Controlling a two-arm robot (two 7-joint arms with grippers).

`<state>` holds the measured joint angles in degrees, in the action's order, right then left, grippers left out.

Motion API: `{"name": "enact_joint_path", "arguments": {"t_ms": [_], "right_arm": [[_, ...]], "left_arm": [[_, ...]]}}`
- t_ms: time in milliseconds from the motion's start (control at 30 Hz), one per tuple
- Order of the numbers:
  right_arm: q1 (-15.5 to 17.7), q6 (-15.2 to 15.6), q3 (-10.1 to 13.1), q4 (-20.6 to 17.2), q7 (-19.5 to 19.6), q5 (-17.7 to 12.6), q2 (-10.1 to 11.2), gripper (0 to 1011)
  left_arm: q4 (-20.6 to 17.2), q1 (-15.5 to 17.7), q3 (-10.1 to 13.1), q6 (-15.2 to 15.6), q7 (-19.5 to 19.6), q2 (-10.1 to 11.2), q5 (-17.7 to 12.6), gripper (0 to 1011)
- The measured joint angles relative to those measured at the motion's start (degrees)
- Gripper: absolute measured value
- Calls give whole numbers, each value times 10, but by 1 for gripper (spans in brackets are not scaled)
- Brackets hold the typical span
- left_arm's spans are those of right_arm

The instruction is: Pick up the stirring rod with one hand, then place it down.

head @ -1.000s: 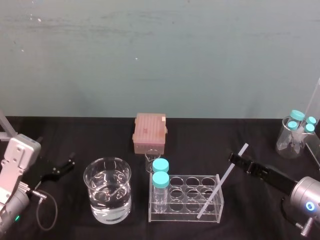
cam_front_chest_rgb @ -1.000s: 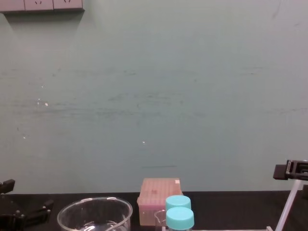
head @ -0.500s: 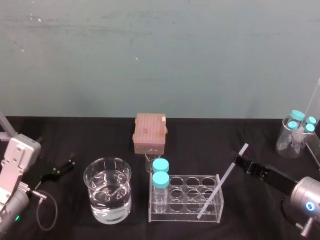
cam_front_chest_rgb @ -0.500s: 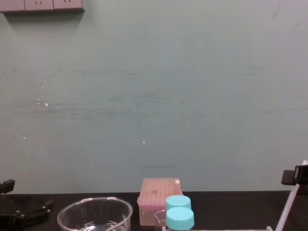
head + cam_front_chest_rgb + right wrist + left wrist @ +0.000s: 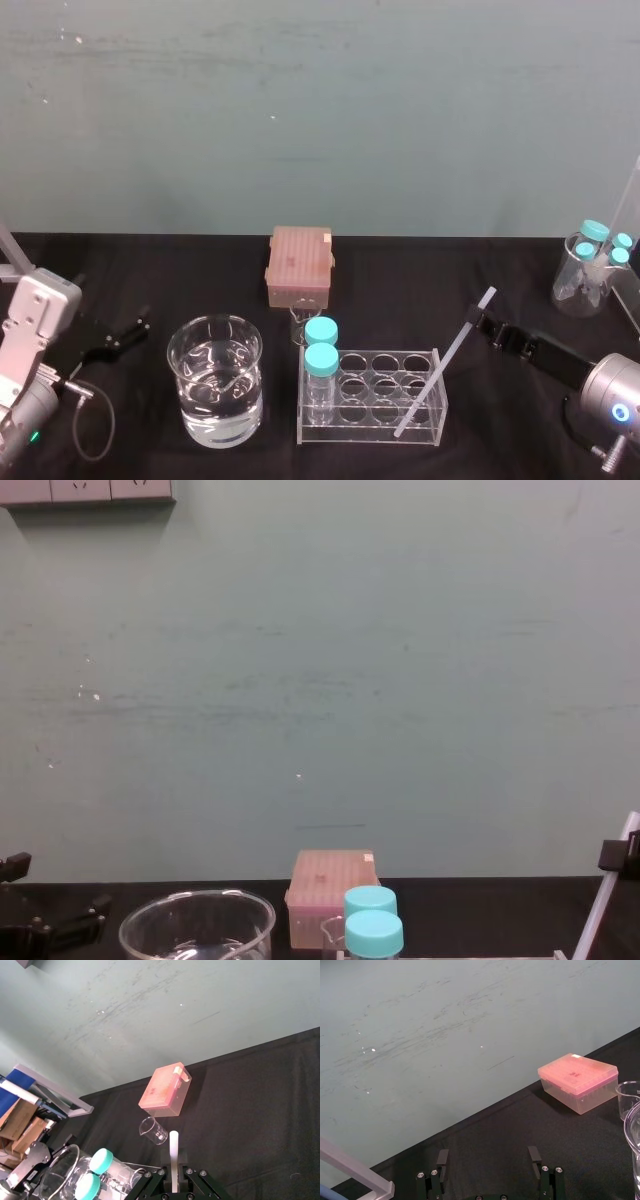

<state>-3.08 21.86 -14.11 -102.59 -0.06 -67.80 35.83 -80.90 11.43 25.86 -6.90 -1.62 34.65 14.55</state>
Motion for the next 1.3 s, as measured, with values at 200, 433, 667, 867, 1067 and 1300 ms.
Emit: {"name": "enact_joint_path", "arguments": {"t_ms": [200, 433, 667, 867, 1067, 1300], "right_arm": [[-3, -20, -4, 0, -14, 10, 8, 68], [-19, -53, -5, -9, -51, 18, 34, 68], [-50, -69, -13, -22, -117, 36, 80, 68], [-86, -100, -21, -19, -161, 72, 104, 68], [-142, -119, -37, 19, -173, 127, 91, 68], [-204, -88, -72, 60, -171, 191, 77, 68]], "left_arm": [[0, 0, 0, 0, 0, 0, 0, 1005], [0, 0, 0, 0, 0, 0, 0, 1005], [0, 0, 0, 0, 0, 0, 0, 1005], [0, 0, 0, 0, 0, 0, 0, 1005], [0, 0, 0, 0, 0, 0, 0, 1005], [0, 0, 0, 0, 0, 0, 0, 1005]]}}
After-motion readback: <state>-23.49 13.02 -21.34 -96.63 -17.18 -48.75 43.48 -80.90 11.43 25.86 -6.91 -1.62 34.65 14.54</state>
